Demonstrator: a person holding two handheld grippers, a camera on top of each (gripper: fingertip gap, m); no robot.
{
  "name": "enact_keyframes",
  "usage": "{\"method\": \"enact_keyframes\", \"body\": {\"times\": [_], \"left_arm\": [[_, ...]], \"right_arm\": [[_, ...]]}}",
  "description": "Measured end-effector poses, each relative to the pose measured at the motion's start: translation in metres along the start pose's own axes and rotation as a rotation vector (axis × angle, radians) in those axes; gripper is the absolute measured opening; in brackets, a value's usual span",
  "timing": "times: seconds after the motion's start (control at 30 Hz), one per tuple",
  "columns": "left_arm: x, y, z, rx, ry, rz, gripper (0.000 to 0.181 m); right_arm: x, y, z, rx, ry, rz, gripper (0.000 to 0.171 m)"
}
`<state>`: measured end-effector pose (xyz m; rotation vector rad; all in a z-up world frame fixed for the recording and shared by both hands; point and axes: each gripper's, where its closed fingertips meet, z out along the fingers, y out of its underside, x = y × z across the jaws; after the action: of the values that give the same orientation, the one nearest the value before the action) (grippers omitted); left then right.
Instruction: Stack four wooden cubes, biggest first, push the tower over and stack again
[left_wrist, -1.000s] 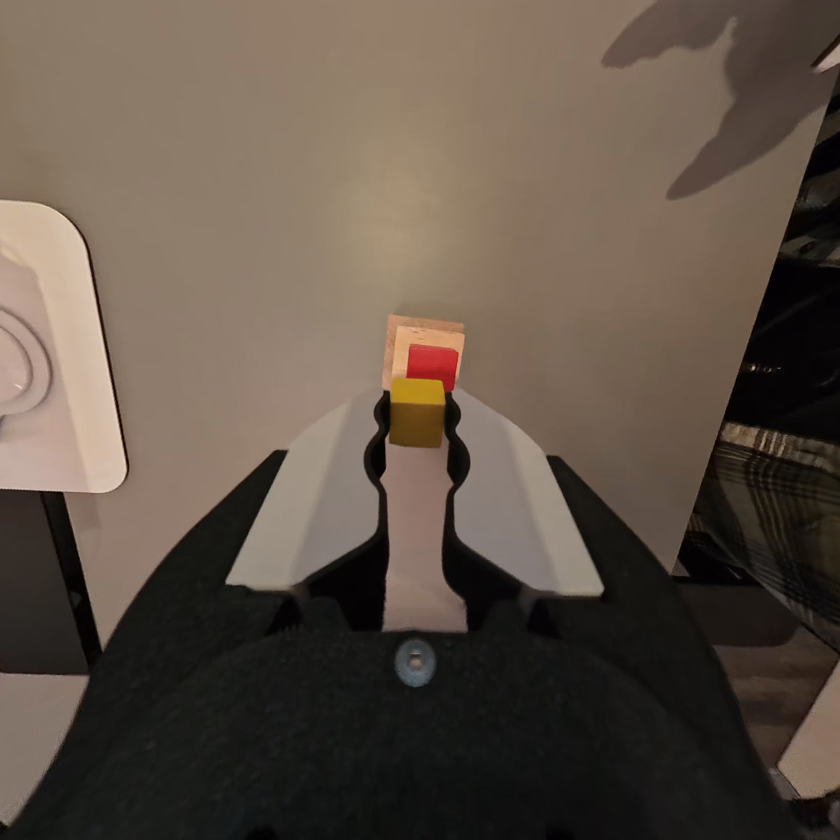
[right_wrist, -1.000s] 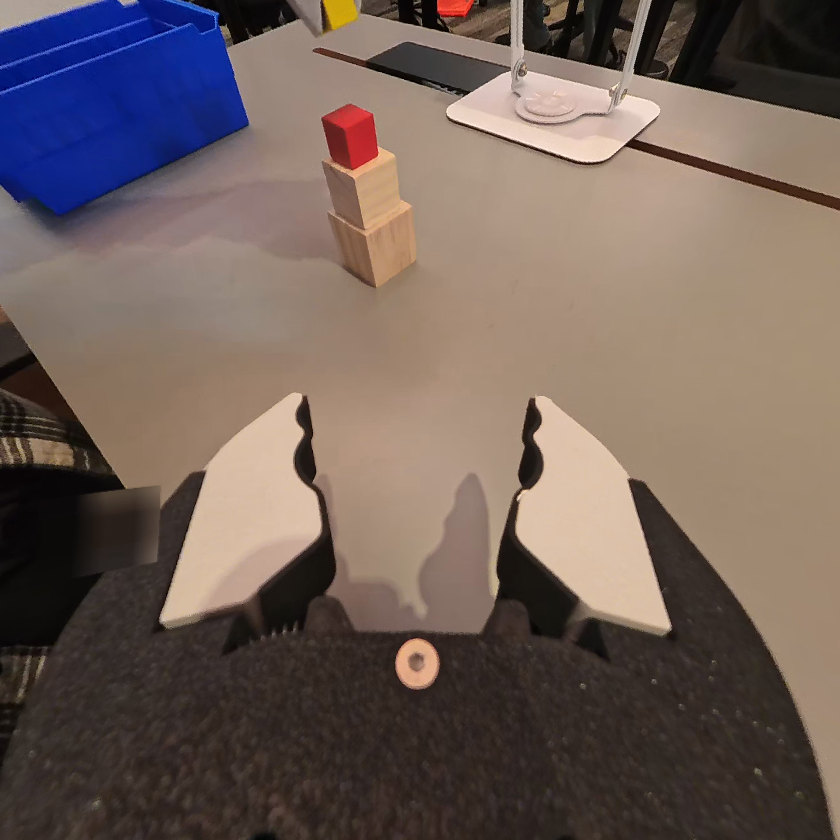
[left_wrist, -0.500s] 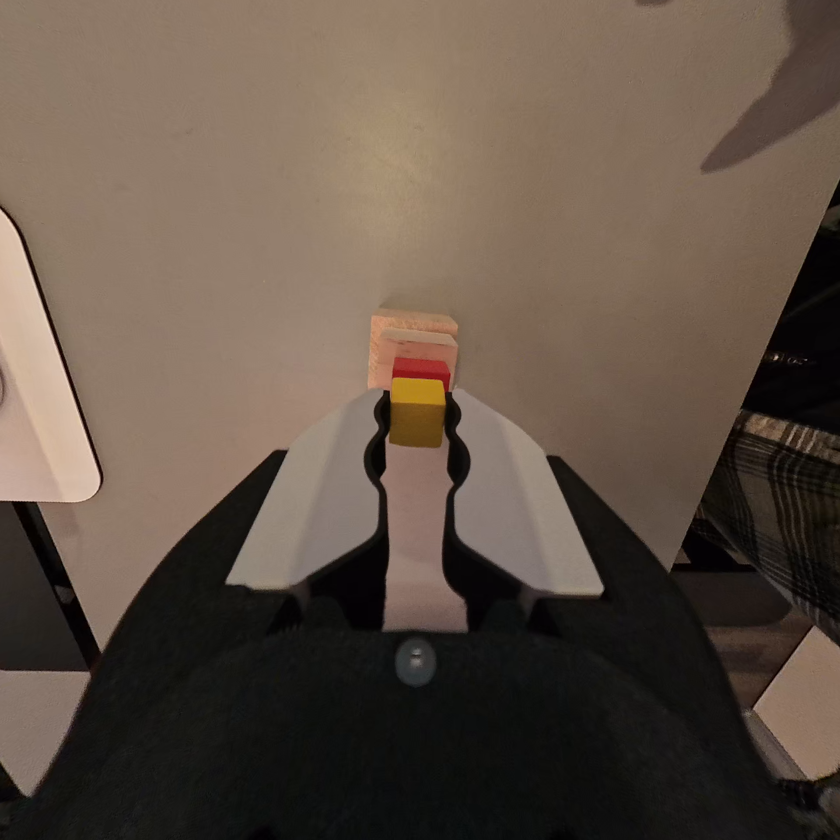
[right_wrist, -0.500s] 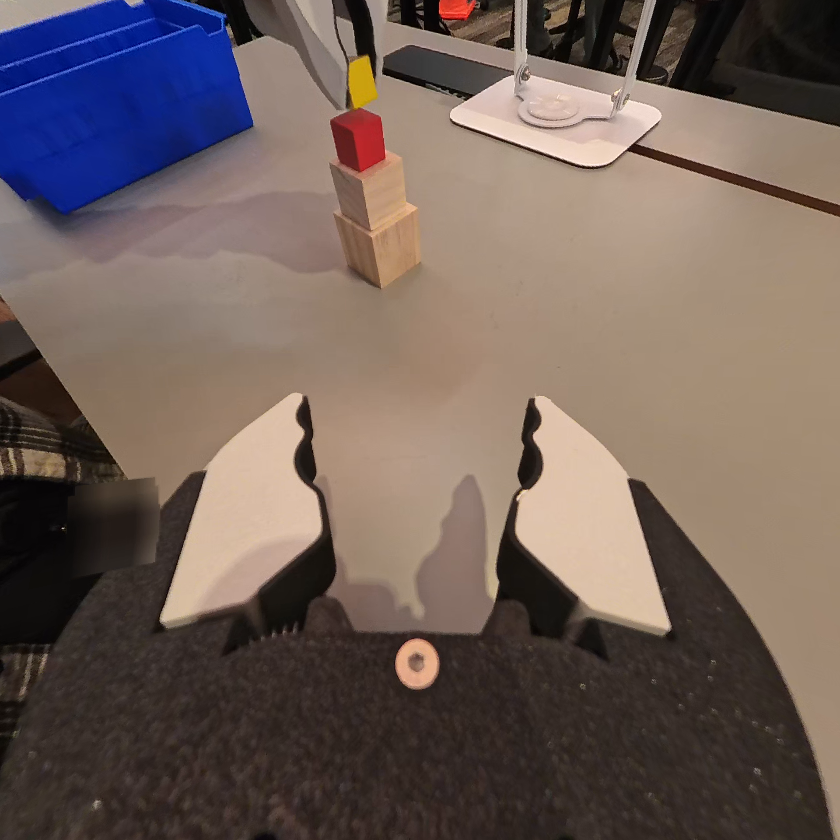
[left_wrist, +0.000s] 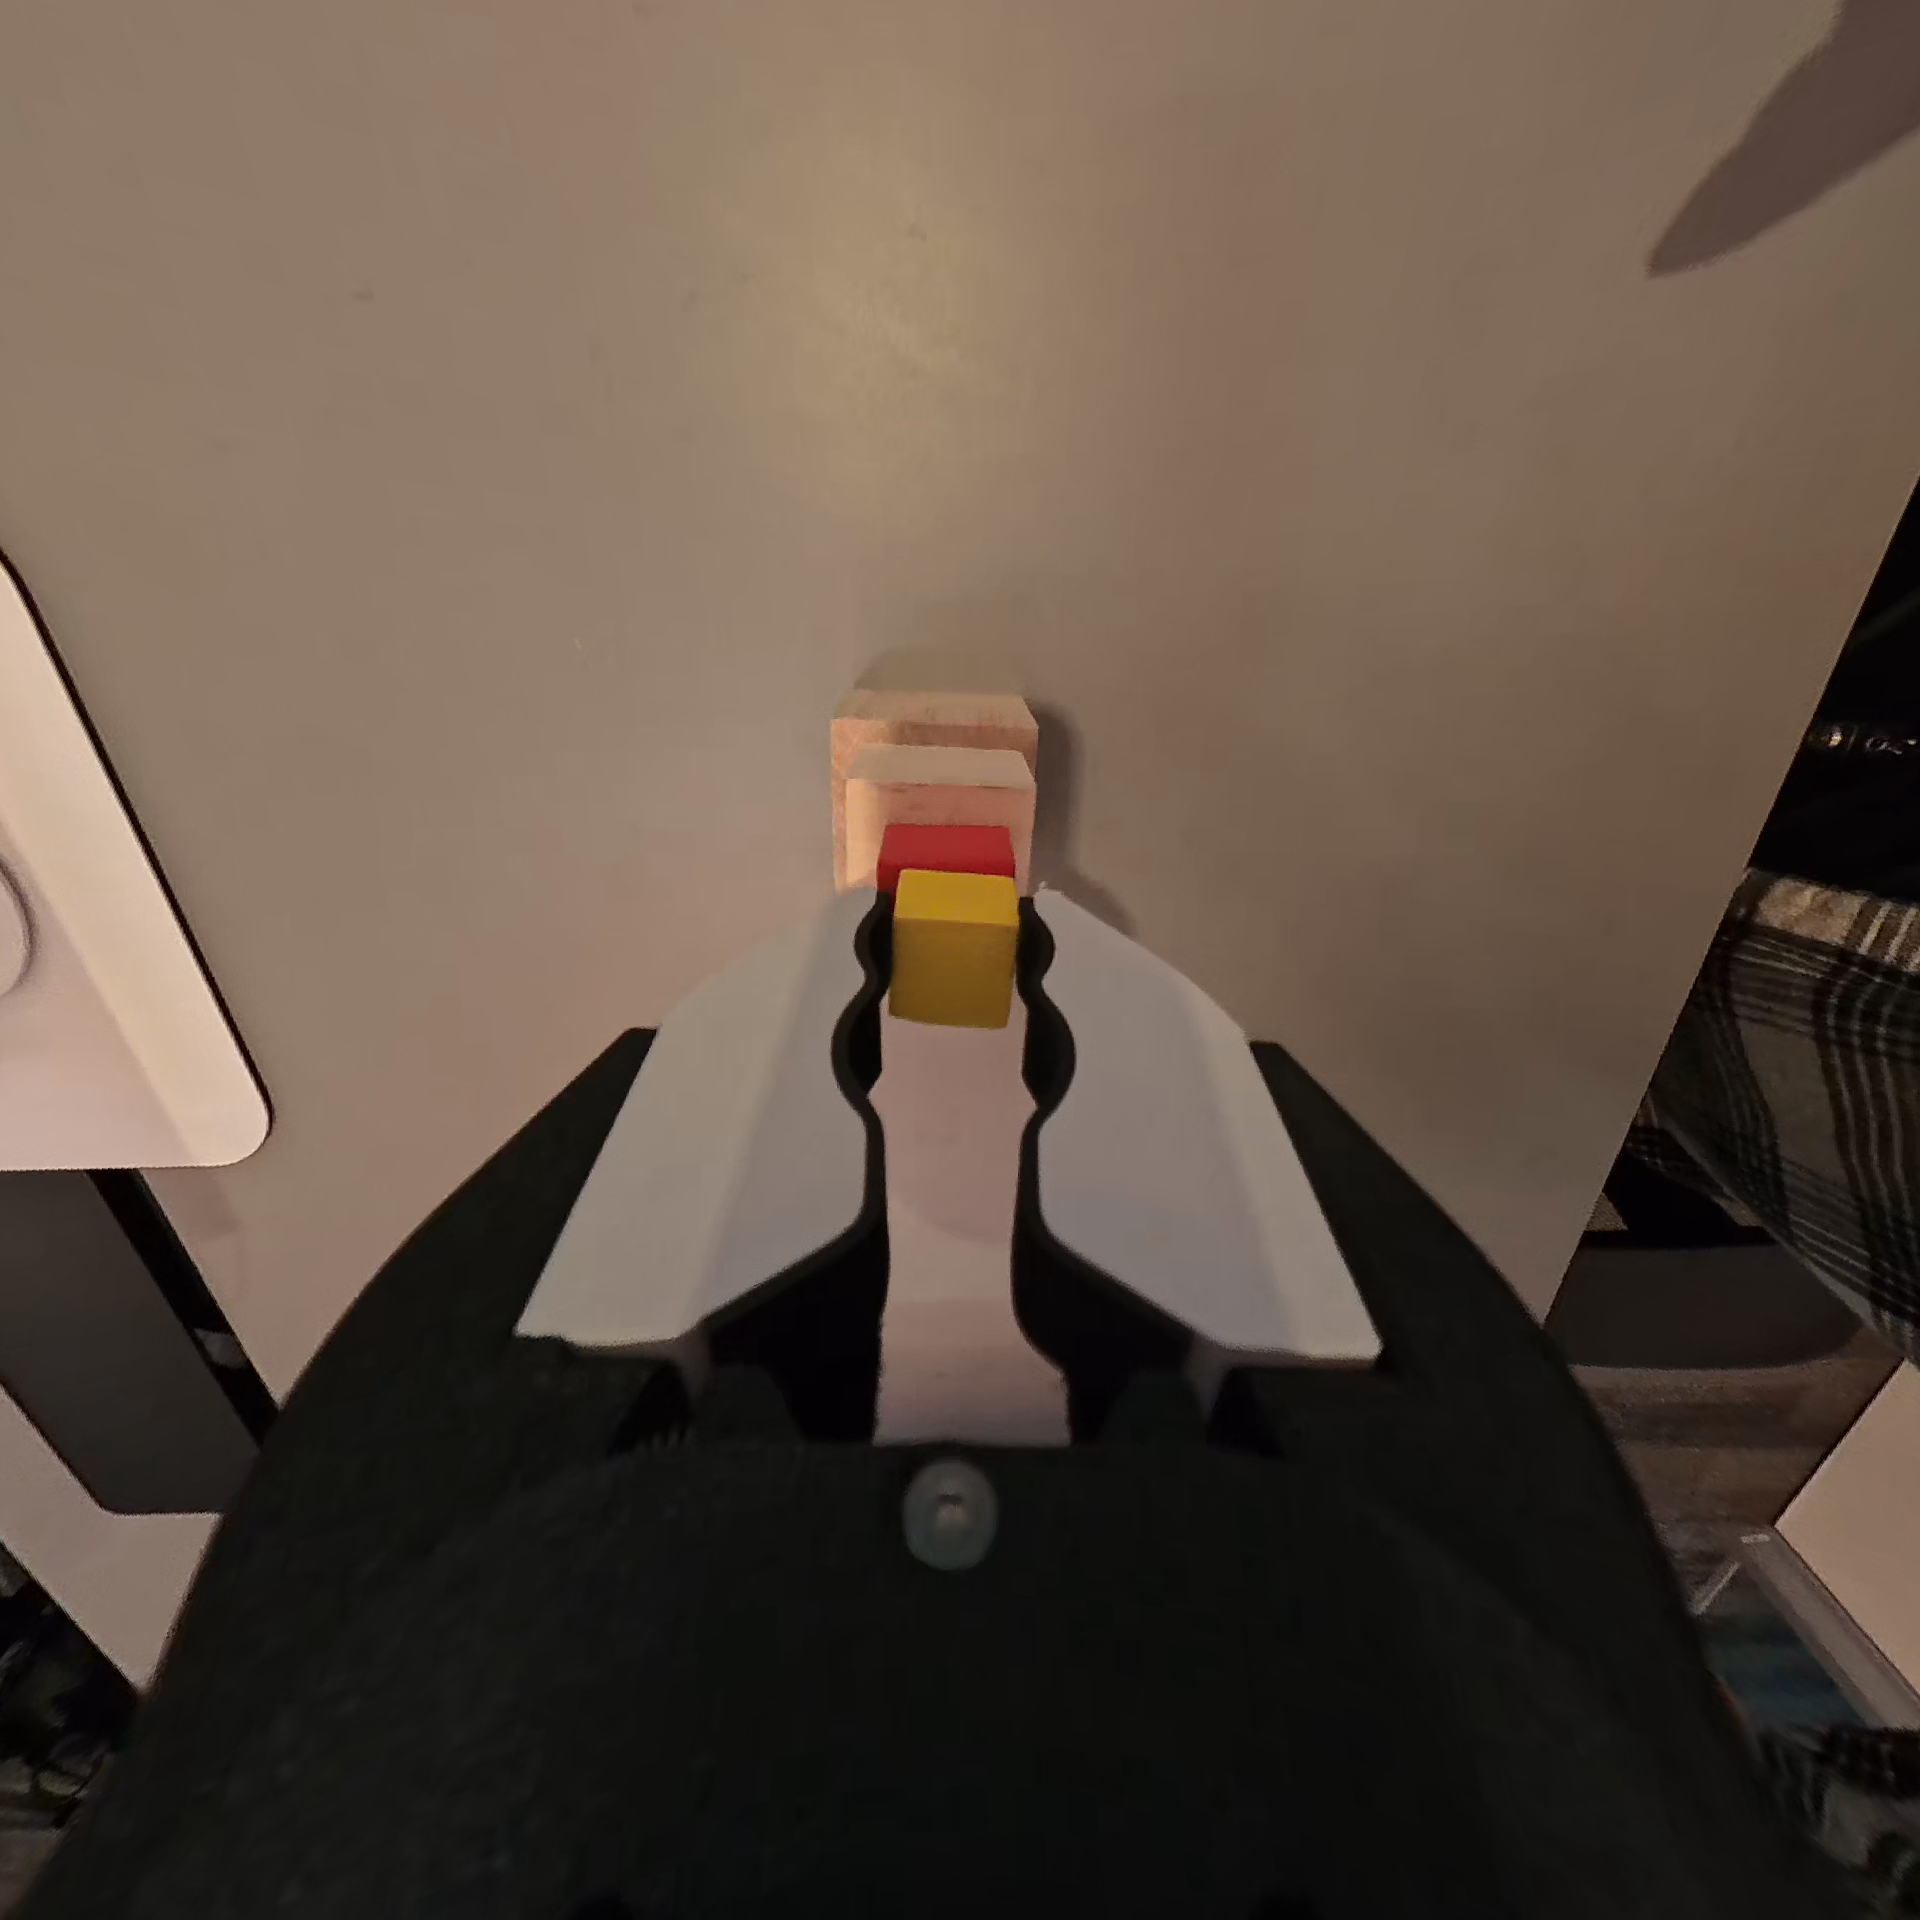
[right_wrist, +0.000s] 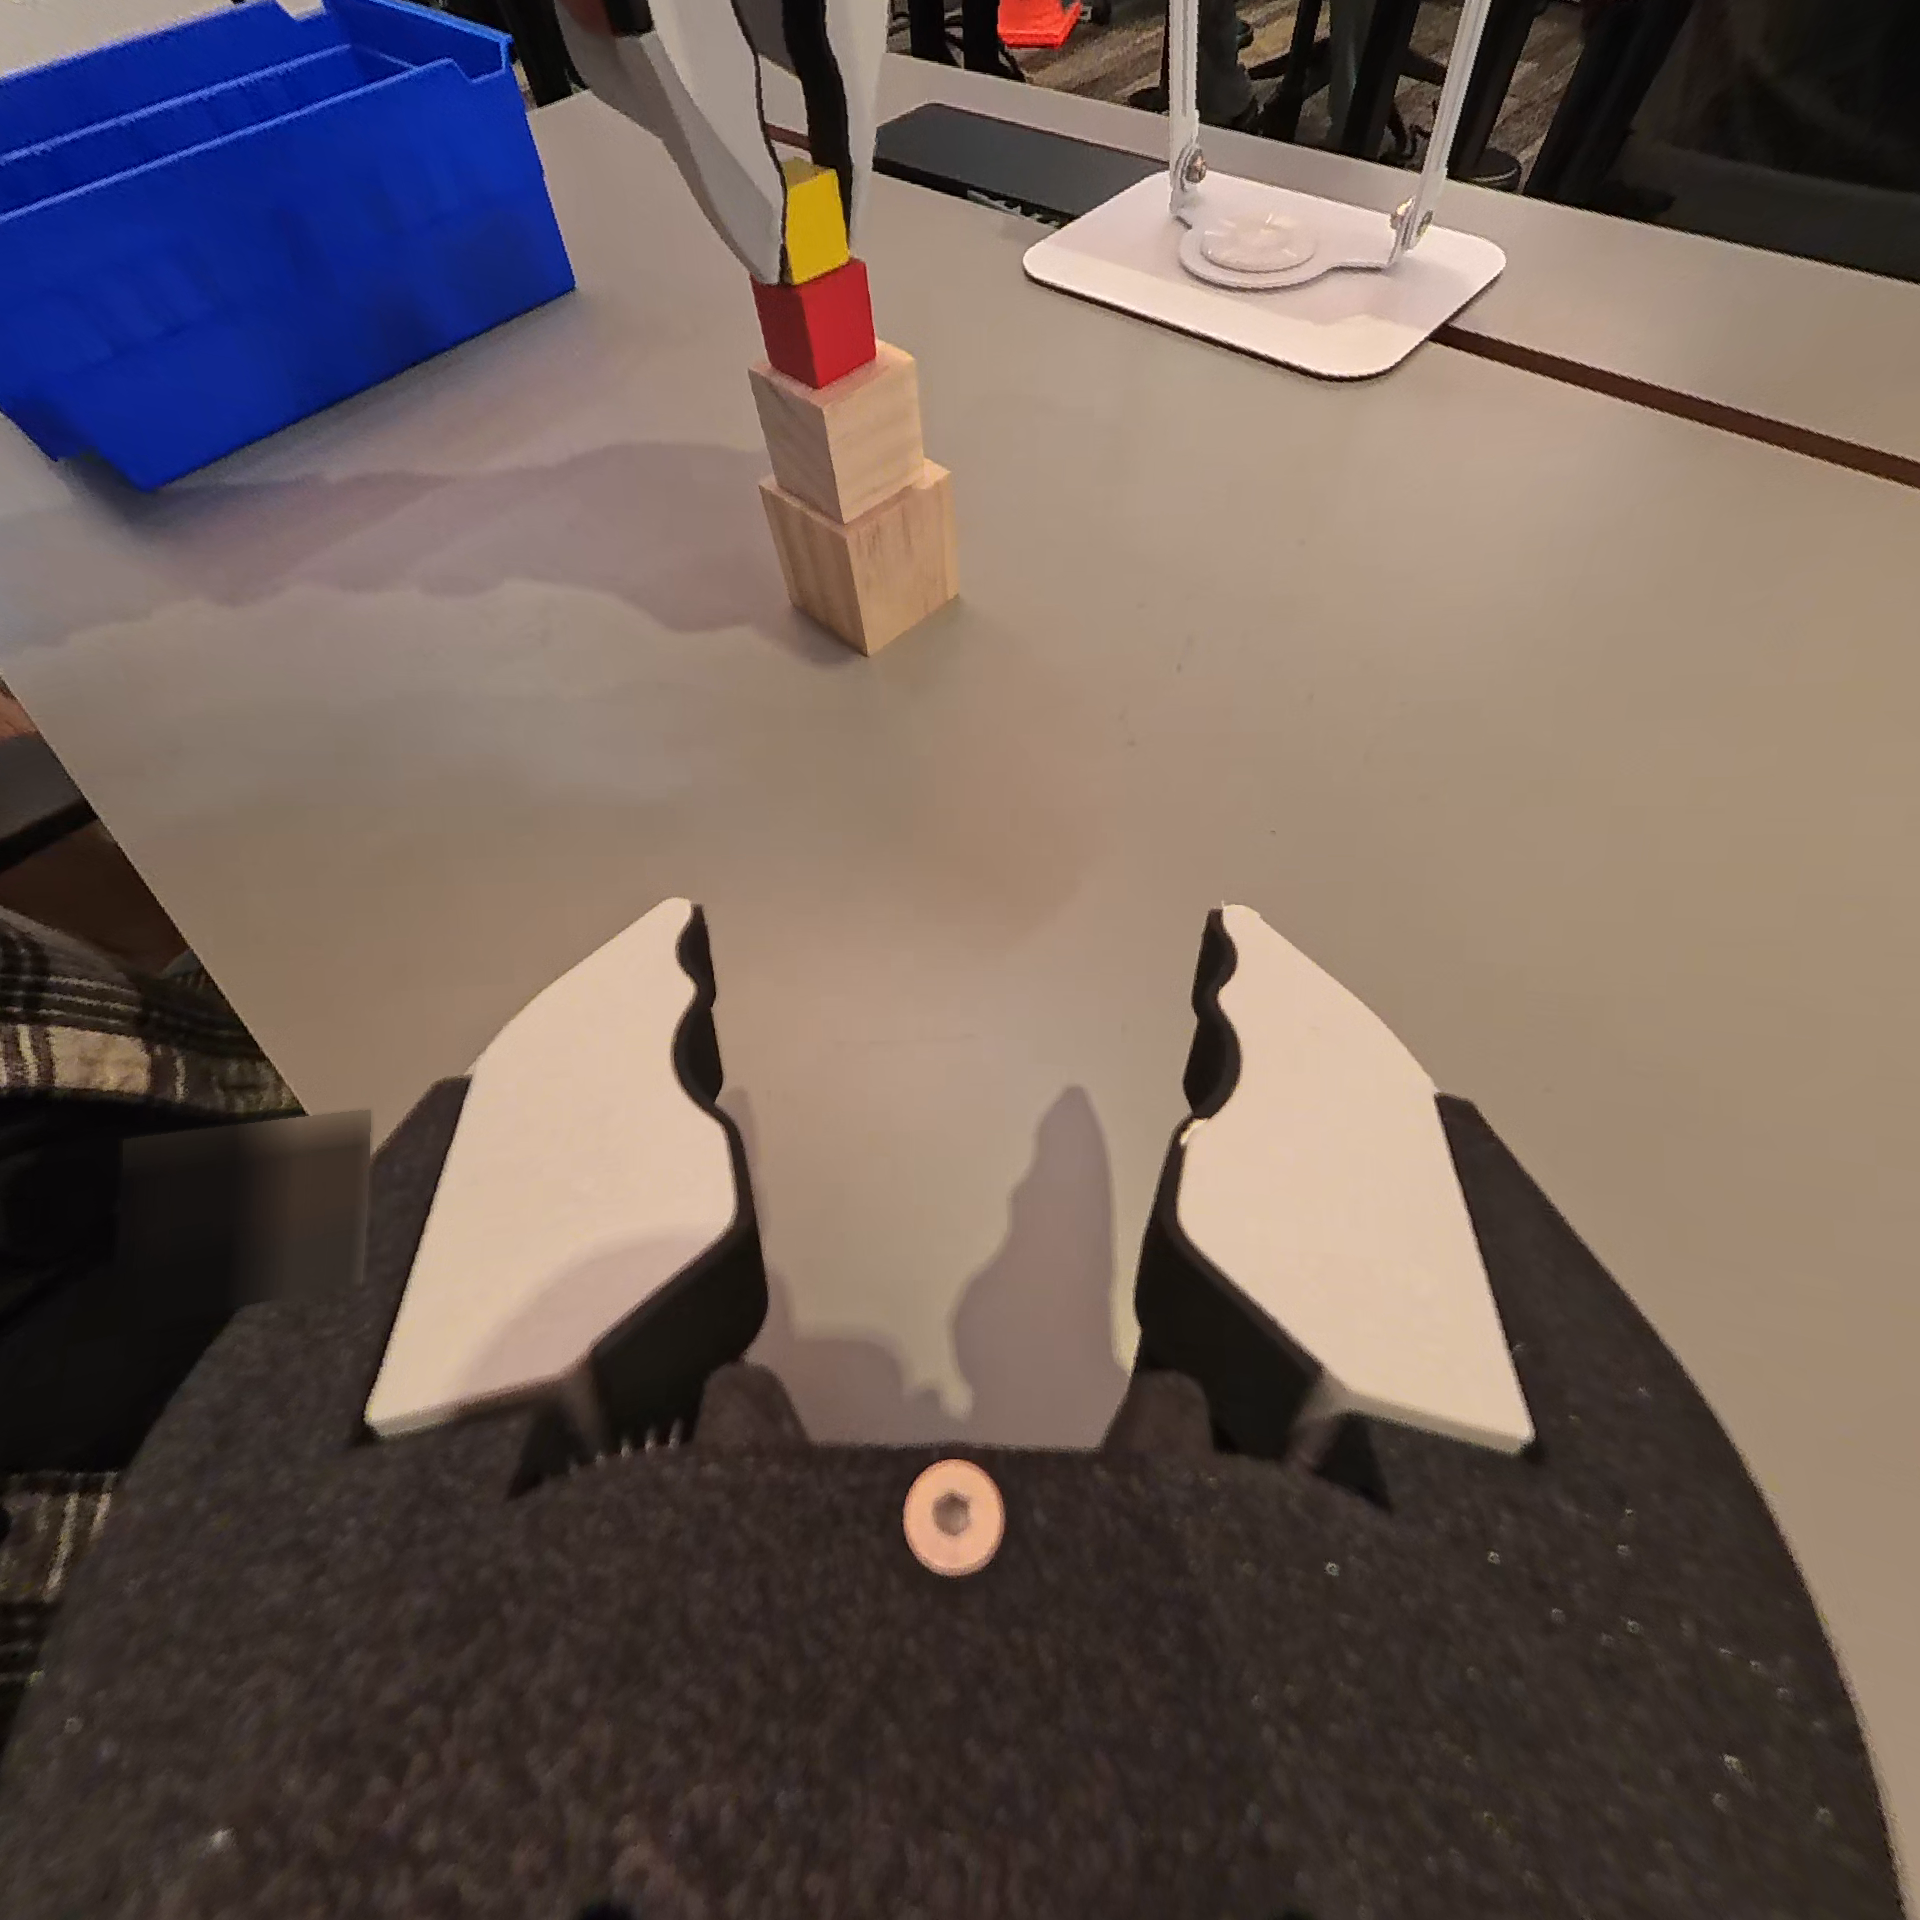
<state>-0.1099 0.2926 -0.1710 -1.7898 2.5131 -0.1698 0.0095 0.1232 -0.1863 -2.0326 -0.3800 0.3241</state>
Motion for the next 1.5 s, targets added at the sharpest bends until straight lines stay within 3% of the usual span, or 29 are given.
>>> {"method": "enact_keyframes", "body": {"times": [0.77, 1.07, 1.2, 1.37, 1.5], "left_arm": [[-0.001, -0.002, 0.001, -0.007, 0.014, -0.004, 0.024], [-0.002, 0.003, -0.012, 0.027, 0.001, -0.024, 0.050], [-0.006, 0.003, -0.052, 0.239, -0.045, -0.088, 0.069], [-0.009, 0.016, -0.104, 0.659, -0.236, -0.226, 0.092], [0.004, 0.050, -0.112, 0.917, -0.446, -0.380, 0.098]], "right_arm": [[0.001, 0.003, 0.000, 0.002, -0.007, 0.013, 0.088], [0.000, -0.001, -0.001, 0.016, -0.018, 0.018, 0.089], [0.000, 0.002, 0.000, 0.011, -0.016, 0.021, 0.090], [0.004, 0.004, 0.006, -0.018, -0.008, 0.028, 0.091], [0.012, 0.001, 0.015, -0.088, 0.017, 0.047, 0.091]]}}
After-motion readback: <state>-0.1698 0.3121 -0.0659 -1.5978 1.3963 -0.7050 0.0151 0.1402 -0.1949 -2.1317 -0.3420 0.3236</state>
